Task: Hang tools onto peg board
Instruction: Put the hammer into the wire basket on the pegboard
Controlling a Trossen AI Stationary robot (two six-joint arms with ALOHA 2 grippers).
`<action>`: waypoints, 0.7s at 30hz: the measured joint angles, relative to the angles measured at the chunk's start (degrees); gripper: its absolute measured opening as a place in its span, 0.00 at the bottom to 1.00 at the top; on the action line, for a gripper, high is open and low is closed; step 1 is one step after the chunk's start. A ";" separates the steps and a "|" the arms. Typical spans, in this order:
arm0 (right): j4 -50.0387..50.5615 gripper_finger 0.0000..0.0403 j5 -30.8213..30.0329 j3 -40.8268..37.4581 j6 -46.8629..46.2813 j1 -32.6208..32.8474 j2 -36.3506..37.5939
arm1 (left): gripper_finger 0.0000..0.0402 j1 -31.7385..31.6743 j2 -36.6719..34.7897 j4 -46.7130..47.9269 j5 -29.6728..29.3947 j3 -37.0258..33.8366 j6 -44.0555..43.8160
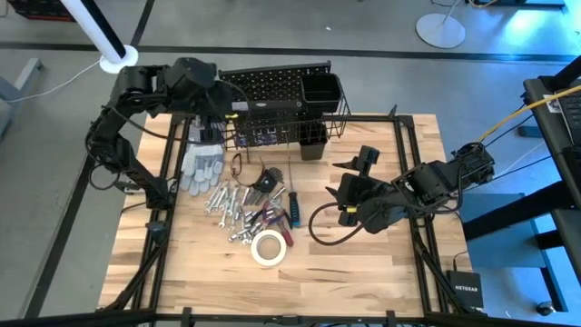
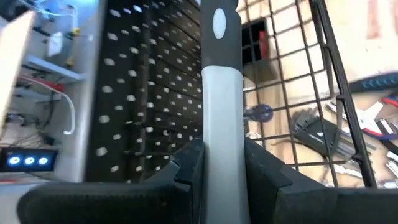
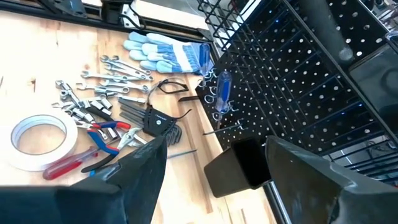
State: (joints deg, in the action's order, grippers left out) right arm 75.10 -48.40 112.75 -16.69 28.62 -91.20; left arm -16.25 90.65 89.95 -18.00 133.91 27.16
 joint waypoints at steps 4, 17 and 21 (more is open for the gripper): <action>0.01 0.68 0.11 0.00 0.00 -0.01 -0.02 | 0.17 -1.78 -0.02 0.05 4.34 -2.17 0.37; -0.28 0.68 1.56 0.00 0.02 -0.13 -0.04 | 0.19 -6.50 2.00 -5.09 13.14 -3.26 -0.94; -0.50 0.68 1.57 -0.02 0.01 -0.13 -0.04 | 0.18 -7.83 3.78 -4.76 16.23 -3.26 -1.89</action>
State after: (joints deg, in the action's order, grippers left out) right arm 74.60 -46.83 112.73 -16.67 28.49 -91.24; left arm -24.09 94.43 85.18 -1.77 130.65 25.26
